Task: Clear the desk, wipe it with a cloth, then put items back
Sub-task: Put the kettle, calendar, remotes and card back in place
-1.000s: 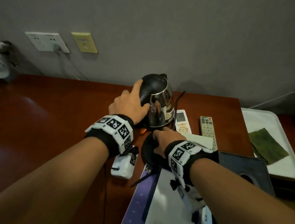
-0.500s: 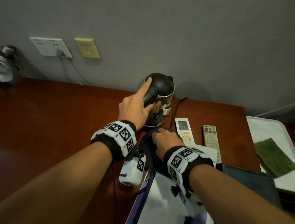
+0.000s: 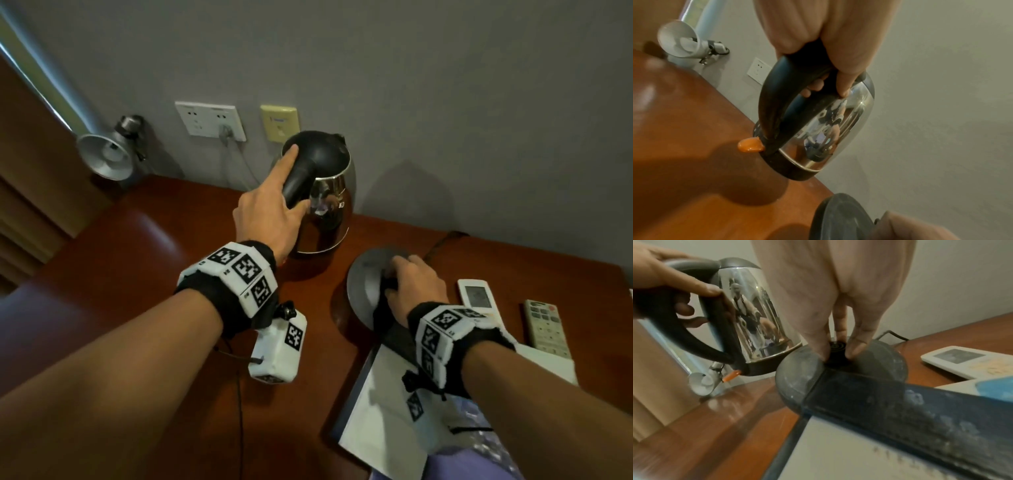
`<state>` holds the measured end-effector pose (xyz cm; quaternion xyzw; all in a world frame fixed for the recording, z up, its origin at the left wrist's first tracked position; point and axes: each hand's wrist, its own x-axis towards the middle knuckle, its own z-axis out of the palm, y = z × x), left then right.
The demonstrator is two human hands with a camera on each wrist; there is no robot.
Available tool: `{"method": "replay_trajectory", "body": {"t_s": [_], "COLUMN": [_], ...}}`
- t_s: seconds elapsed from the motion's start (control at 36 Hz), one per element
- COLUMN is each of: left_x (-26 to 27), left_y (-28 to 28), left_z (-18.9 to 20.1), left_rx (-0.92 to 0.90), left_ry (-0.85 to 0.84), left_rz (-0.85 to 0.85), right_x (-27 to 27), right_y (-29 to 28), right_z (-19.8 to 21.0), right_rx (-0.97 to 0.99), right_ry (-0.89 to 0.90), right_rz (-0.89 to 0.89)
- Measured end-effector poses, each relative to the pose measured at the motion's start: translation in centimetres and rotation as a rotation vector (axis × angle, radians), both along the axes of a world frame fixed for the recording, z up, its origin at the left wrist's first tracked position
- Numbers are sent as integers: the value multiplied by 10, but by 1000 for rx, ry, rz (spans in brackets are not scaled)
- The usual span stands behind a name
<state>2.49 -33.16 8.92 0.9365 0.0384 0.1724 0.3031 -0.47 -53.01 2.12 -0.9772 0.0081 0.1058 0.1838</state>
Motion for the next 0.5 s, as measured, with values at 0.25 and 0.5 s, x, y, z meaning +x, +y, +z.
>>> {"method": "replay_trajectory", "body": {"t_s": [0.25,0.5], "left_x": [5,22], "left_y": [81,162], "left_z": [8,27], "left_rx": [3,8], "left_ry": [33,-19], "left_rz": [-45,-12], "right_x": [13,39], "right_y": [69,157], "right_z": [18,38], "right_rx": [54,32], "right_ry": [-151,-123], "right_rz": [-192,-99]}}
